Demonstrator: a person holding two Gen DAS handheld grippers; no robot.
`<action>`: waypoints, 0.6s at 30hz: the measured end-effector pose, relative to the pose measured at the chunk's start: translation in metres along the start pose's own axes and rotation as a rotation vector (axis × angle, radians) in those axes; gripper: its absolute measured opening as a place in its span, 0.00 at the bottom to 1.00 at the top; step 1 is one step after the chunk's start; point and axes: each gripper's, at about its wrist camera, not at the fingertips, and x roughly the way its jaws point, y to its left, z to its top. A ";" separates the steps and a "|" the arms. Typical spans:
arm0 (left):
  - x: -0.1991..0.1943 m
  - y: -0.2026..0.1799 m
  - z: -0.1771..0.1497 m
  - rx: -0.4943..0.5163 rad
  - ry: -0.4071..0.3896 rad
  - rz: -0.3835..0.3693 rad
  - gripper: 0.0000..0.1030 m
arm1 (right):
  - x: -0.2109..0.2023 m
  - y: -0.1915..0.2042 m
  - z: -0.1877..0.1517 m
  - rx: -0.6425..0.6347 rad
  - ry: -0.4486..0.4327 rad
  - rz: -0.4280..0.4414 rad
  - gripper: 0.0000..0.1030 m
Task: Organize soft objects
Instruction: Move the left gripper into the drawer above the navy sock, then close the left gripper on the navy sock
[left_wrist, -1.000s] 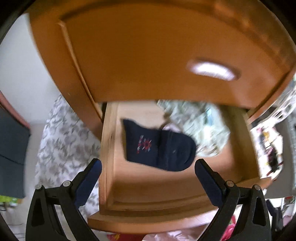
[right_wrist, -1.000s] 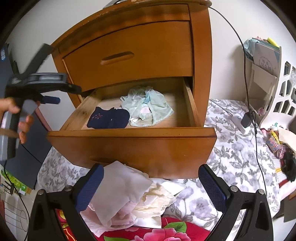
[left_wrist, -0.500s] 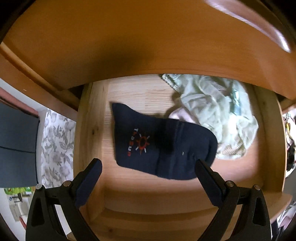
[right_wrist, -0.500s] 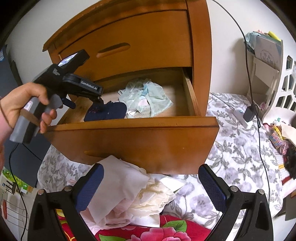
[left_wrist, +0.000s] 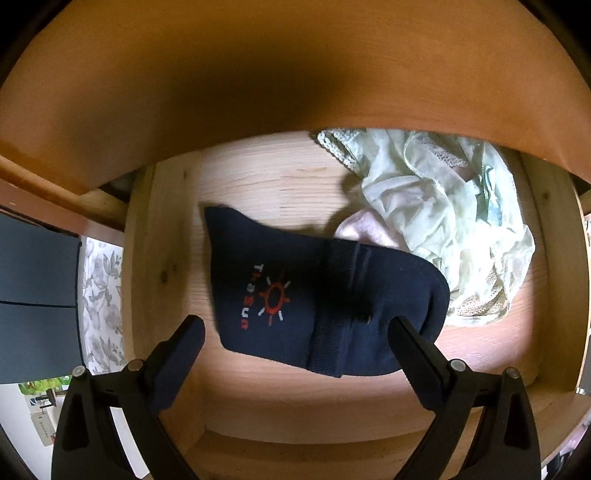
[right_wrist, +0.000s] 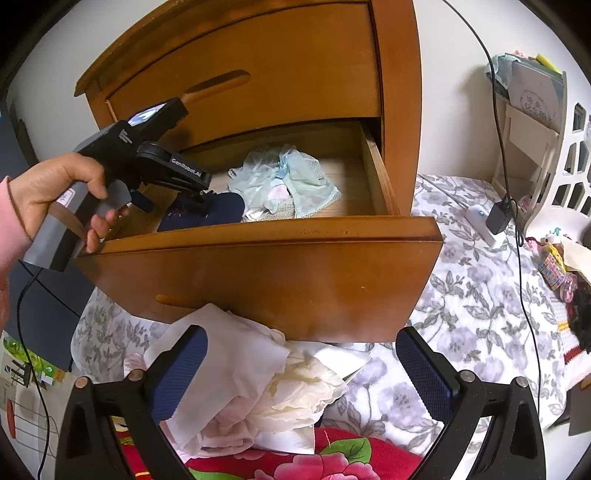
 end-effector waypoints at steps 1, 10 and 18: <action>0.002 -0.001 0.000 0.003 0.008 -0.008 0.87 | 0.000 0.000 0.000 0.000 0.000 0.000 1.00; 0.011 -0.007 -0.002 0.027 0.056 -0.024 0.73 | 0.002 -0.001 0.001 0.000 0.005 0.000 1.00; 0.028 -0.004 0.005 0.055 0.069 -0.052 0.59 | 0.002 -0.001 0.001 0.004 0.003 -0.003 1.00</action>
